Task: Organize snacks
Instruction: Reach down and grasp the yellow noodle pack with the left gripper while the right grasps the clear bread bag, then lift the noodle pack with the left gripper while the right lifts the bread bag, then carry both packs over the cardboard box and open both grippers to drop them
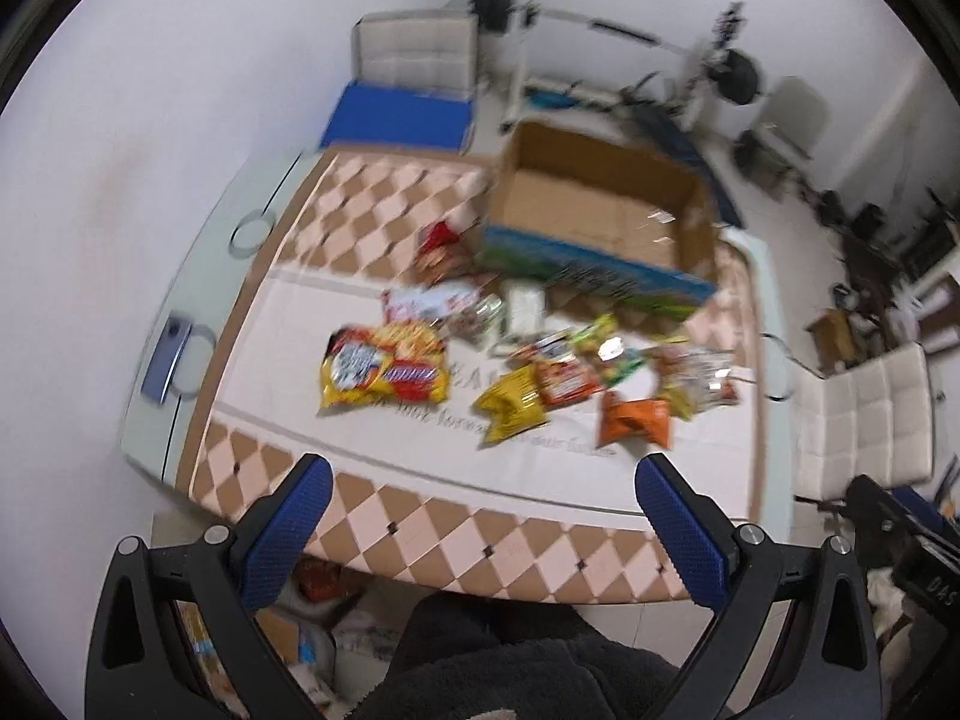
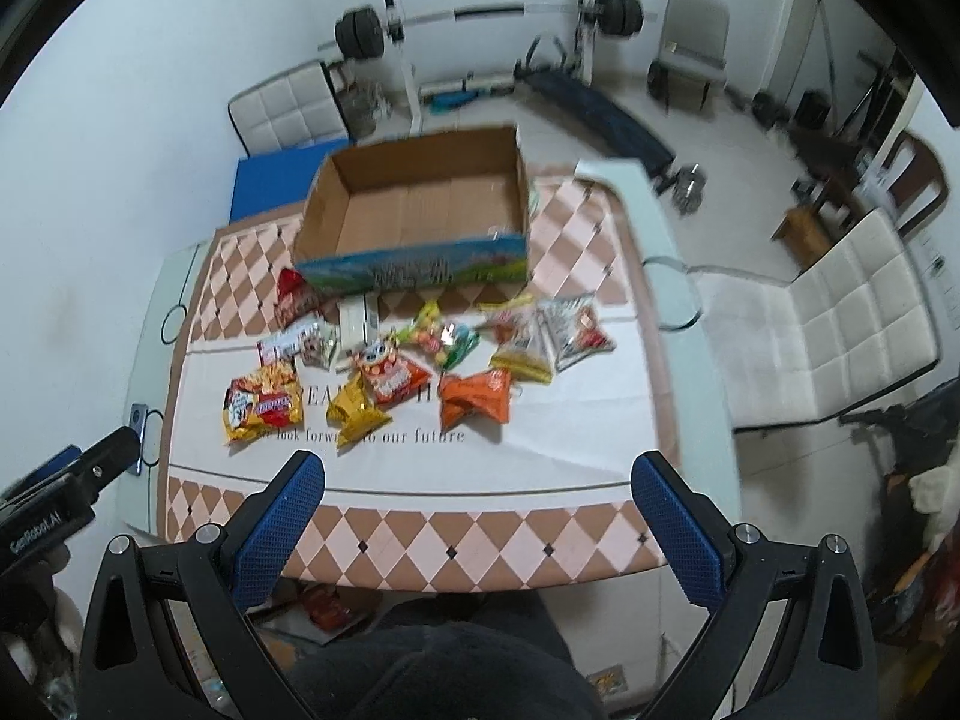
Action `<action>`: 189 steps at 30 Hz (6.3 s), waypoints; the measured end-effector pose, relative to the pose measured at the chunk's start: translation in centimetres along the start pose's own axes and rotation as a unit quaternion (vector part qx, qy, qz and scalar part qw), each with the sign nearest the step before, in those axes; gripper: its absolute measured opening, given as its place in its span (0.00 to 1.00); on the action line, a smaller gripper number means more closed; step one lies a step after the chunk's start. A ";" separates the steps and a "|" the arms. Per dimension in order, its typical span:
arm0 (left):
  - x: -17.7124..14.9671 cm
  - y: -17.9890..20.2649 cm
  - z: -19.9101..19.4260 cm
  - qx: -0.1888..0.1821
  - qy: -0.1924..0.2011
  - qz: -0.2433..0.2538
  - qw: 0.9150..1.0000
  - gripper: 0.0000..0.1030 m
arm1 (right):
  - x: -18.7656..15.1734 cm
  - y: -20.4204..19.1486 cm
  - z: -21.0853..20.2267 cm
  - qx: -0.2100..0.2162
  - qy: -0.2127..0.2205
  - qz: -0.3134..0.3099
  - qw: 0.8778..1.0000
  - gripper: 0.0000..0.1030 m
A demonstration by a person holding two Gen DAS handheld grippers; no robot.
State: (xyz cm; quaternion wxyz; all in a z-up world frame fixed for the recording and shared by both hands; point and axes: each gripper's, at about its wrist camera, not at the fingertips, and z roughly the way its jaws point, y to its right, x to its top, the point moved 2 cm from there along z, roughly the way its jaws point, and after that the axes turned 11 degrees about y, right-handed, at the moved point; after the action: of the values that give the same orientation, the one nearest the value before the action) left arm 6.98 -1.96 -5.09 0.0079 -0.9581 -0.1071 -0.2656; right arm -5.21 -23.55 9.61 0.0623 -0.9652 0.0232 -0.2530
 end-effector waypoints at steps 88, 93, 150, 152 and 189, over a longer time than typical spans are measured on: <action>-0.8 -17.3 33.8 0.076 -0.251 -0.202 0.944 1.00 | 0.8 -12.4 34.1 -0.006 -0.192 -0.048 0.980 0.43; -2.3 -21.1 31.7 0.091 -0.257 -0.203 0.940 1.00 | 0.2 -12.1 34.1 -0.003 -0.196 -0.046 0.979 0.43; 20.0 -3.1 19.7 -0.089 -0.021 0.054 0.994 0.87 | 13.0 -9.5 23.4 0.074 -0.072 0.046 0.994 0.41; 22.0 -0.8 20.7 -0.097 -0.015 0.064 0.993 0.87 | 15.5 -8.7 23.6 0.072 -0.060 0.053 0.994 0.41; 20.8 2.5 27.7 -0.115 -0.208 0.094 0.967 0.90 | 25.0 -1.9 49.0 0.002 -0.161 0.044 0.986 0.76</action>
State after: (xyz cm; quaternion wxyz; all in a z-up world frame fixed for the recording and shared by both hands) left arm 38.92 1.80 -18.21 -0.1003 -0.9924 0.0154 -0.0689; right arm 40.67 -18.24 -20.34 0.0787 -0.9912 0.0546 -0.0911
